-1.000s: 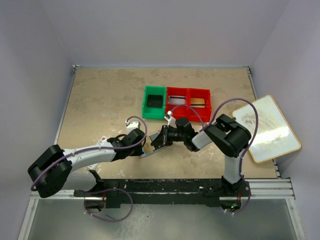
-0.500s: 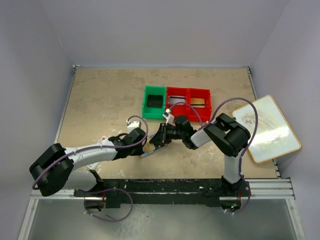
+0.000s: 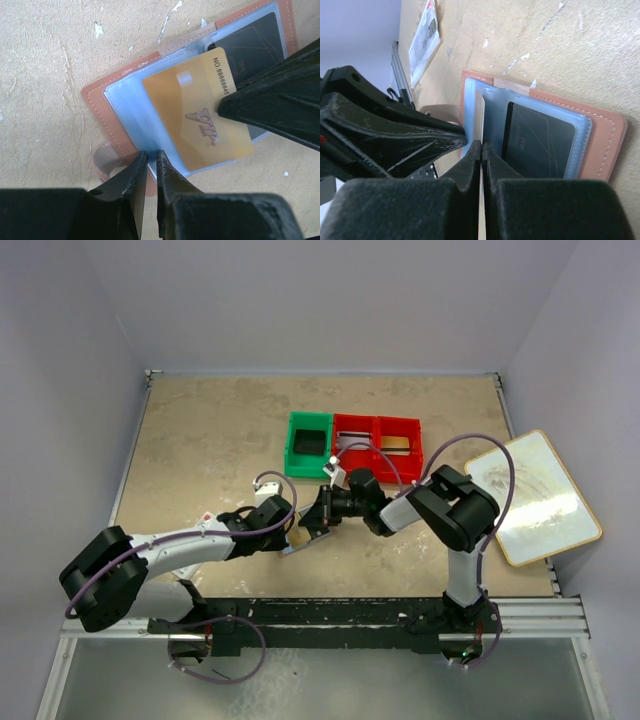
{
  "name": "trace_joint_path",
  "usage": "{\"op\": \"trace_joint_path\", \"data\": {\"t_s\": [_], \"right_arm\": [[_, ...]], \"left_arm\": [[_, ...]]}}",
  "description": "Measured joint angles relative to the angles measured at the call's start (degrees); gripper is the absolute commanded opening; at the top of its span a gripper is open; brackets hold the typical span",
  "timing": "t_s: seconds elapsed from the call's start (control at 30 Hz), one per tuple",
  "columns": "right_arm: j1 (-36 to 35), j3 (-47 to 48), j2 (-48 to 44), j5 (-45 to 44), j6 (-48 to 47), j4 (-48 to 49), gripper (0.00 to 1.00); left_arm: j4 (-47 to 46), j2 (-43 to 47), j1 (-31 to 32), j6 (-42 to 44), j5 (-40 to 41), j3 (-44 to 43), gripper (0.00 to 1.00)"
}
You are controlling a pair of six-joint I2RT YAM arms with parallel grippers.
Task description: Take the credit cards out of the card holder
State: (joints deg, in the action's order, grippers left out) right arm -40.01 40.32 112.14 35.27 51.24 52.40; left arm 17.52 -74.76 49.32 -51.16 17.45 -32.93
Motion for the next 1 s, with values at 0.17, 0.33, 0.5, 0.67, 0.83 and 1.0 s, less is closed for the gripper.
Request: {"op": "trace_joint_path", "data": {"t_s": [0.17,0.33,0.5,0.67,0.83,1.0], "right_arm": [[0.83,-1.18,-4.76,-1.42,-1.4,-3.74,0.0],[2.25,-2.34,-8.2,-2.25,-2.91,-6.62,0.0],[3.26,-3.41,-8.94,-2.71,-3.34,-7.56,0.0],[5.64,-4.46,-13.0,-2.71,-4.85,-10.99,0.0],[7.06,-4.46,-18.53,-2.73,-7.5,-13.49,0.0],[7.02,-4.46,-23.56,-2.89,-10.01,-15.43,0.0]], "left_arm": [[0.0,-0.02,0.0,0.0,0.04,0.0,0.1],[0.02,-0.04,0.0,0.0,0.11,0.0,0.09],[0.02,-0.04,0.0,0.0,0.11,0.0,0.09],[0.09,0.07,0.0,-0.02,0.24,0.0,0.09],[0.15,0.2,0.0,-0.04,0.28,0.0,0.1],[0.57,1.01,0.0,-0.02,1.11,0.0,0.14]]}}
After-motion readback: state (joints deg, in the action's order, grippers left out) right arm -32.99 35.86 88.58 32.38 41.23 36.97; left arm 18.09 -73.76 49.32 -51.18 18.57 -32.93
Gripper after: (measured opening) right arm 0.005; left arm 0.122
